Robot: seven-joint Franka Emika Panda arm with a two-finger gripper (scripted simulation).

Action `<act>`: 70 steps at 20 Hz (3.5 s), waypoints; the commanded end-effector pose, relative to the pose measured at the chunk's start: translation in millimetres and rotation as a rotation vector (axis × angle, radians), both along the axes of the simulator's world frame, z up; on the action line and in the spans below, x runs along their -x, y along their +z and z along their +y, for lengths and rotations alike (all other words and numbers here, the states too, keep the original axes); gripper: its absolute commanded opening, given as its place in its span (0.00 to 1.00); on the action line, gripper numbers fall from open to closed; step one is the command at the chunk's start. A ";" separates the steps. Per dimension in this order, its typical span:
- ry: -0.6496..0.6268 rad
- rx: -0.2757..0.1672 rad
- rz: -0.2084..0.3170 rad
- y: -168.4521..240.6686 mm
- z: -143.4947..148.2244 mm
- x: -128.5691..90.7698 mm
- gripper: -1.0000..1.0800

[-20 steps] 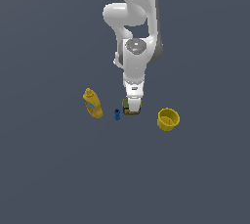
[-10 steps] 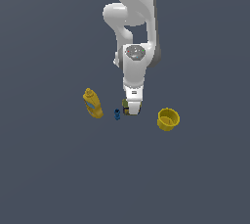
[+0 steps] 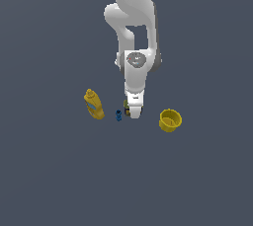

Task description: Pick up a designated object from a clutter of objects.

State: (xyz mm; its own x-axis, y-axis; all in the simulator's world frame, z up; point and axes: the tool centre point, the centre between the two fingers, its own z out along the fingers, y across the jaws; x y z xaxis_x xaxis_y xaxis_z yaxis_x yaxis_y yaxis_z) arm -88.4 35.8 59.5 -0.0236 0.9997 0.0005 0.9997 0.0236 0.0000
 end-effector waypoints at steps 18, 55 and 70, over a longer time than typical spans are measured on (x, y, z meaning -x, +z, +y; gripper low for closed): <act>0.000 0.000 -0.002 12.9 -8.6 0.0 0.00; -0.001 -0.002 -0.001 308.4 -202.9 9.2 0.00; 0.000 0.000 0.000 387.1 -255.8 5.1 0.00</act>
State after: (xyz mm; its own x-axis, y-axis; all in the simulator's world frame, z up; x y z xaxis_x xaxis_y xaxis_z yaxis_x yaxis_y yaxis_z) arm -94.1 -217.0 440.4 -0.0227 0.9997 0.0016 0.9997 0.0227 -0.0031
